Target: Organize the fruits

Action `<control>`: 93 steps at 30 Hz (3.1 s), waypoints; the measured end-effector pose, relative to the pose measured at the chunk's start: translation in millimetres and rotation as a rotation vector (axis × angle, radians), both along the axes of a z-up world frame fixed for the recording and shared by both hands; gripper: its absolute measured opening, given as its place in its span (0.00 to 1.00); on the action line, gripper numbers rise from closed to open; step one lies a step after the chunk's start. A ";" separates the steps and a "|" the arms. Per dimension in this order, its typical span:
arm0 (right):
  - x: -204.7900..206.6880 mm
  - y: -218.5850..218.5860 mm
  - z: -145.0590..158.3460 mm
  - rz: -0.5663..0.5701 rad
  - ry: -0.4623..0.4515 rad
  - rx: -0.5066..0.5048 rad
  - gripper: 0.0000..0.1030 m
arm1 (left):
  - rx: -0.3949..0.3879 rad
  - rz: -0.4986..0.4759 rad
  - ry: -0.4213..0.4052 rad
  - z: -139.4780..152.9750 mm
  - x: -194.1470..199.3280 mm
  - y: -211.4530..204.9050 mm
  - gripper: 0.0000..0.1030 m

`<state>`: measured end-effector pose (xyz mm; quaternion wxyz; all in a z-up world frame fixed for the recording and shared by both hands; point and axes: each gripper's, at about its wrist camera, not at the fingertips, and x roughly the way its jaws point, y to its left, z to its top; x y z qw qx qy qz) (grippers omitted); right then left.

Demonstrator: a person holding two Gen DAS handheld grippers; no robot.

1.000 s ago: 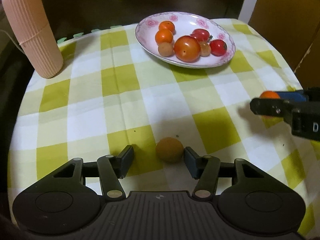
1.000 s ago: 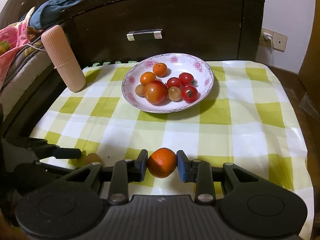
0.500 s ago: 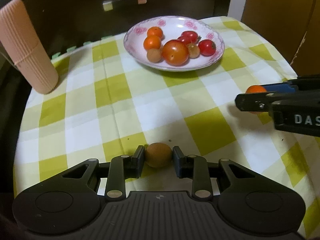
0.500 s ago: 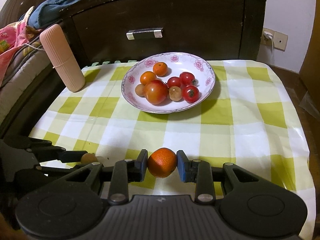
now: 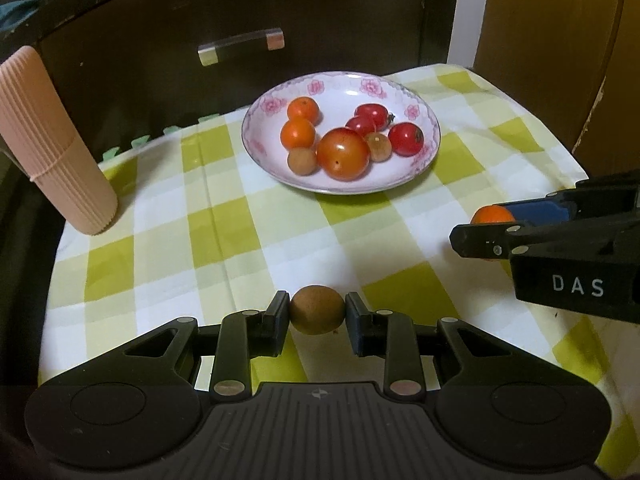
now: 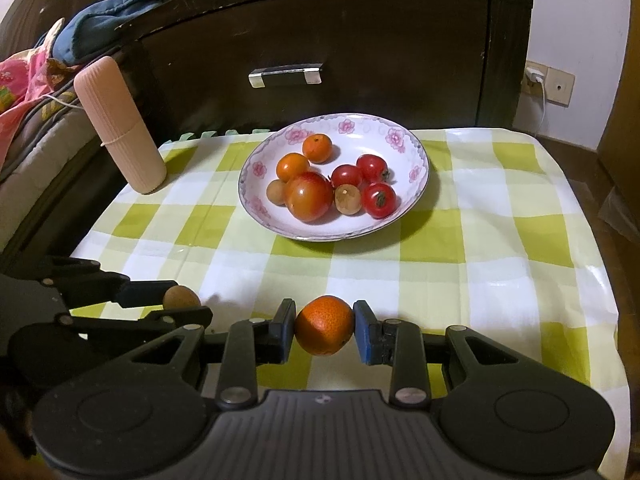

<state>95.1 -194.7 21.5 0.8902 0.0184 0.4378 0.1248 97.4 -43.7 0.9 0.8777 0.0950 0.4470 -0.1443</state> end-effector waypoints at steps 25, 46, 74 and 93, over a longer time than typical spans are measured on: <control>86.7 -25.0 0.8 -0.076 -0.070 0.064 0.29 | -0.090 0.014 -0.076 21.7 102.4 -27.1 0.37; 134.7 -36.2 -16.5 -0.105 -0.053 0.158 0.30 | -0.122 0.057 -0.031 9.2 144.3 -26.1 0.49; 87.1 -33.5 17.8 -0.140 -0.085 0.164 0.38 | -0.098 0.173 -0.120 43.1 91.3 8.9 0.91; 8.8 -22.0 30.0 -0.156 -0.065 0.143 0.39 | -0.064 0.191 -0.131 44.9 24.6 19.9 1.00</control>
